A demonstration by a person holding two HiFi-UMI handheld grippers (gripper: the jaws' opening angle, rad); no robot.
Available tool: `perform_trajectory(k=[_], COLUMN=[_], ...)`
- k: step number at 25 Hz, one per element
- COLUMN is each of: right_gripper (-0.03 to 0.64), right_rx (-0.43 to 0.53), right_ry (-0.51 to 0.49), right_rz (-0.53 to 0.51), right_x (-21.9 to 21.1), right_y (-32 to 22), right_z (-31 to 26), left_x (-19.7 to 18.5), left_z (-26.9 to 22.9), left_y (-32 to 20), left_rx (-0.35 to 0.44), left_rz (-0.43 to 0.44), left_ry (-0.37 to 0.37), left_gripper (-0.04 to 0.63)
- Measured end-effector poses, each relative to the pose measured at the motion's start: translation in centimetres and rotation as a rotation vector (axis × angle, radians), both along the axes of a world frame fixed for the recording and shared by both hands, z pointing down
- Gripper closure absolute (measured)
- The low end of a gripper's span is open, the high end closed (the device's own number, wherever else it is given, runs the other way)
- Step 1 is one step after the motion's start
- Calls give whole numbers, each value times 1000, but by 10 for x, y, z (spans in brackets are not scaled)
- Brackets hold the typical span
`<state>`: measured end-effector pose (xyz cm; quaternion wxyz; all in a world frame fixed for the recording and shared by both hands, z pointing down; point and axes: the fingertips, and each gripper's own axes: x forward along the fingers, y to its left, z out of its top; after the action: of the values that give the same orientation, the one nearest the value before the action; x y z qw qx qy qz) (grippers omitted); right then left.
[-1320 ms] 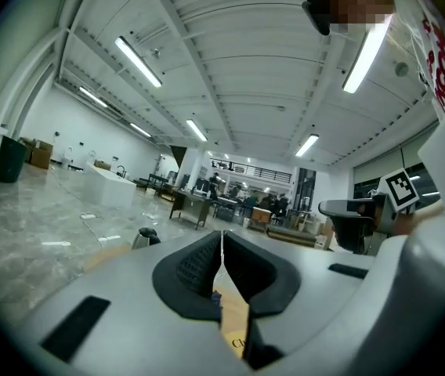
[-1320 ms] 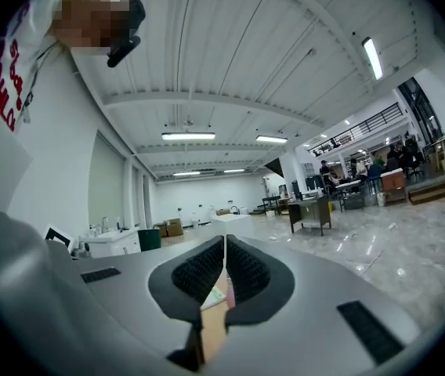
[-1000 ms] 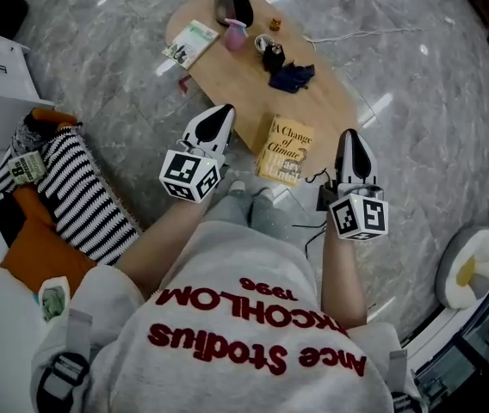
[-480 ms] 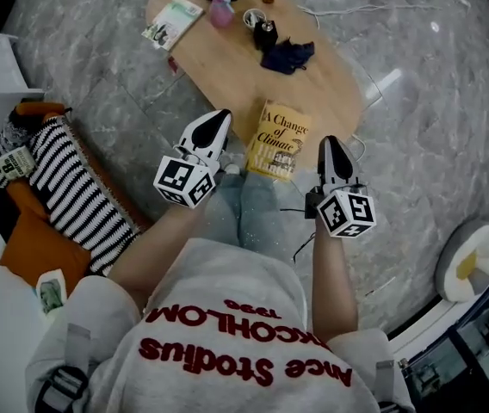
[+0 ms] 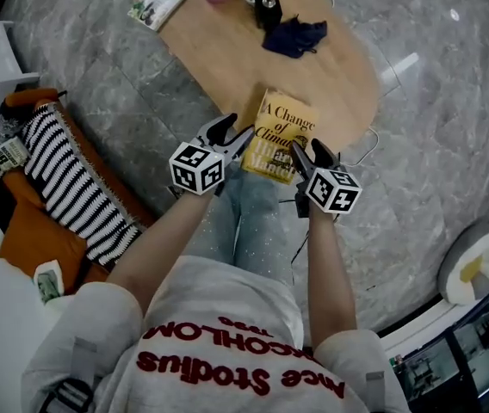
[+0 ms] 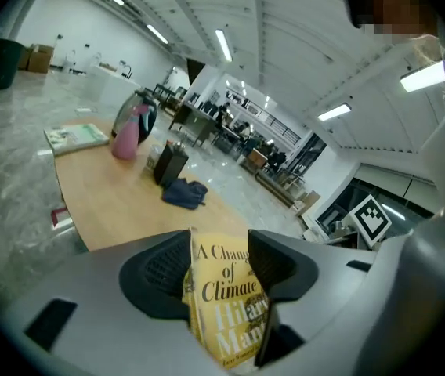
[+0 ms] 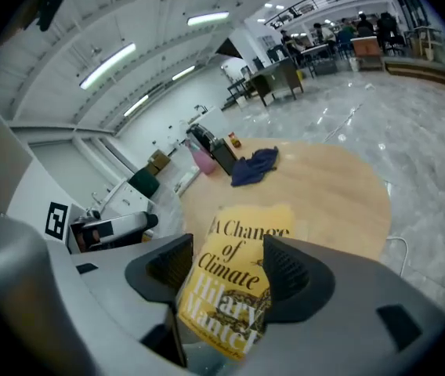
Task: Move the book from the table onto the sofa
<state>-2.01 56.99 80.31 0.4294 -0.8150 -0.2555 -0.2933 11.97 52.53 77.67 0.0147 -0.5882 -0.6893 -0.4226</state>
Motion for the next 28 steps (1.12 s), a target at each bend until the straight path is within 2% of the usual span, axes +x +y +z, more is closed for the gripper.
perform_trajectory(k=[5, 8, 13, 16, 21, 28], right_gripper=[318, 314, 316, 328, 345, 354], right_rx=[66, 91, 142, 128, 100, 56], right_ry=[-102, -134, -125, -156, -165, -152], right_rz=[-7, -19, -33, -78, -71, -53], right_x=[-12, -15, -15, -14, -15, -20], right_y=[0, -2, -11, -20, -19, -19], right_z=[62, 84, 98, 105, 105, 83], left_x=[-19, -30, -46, -49, -50, -54], left_z=[76, 105, 129, 133, 133, 105], left_y=[1, 2, 10, 12, 13, 13], left_rx=[185, 251, 298, 312, 324, 283], left_rz=[55, 71, 29, 30, 32, 37], left_ry=[-29, -61, -140, -128, -89, -22], left_gripper=[340, 339, 339, 341, 348, 353])
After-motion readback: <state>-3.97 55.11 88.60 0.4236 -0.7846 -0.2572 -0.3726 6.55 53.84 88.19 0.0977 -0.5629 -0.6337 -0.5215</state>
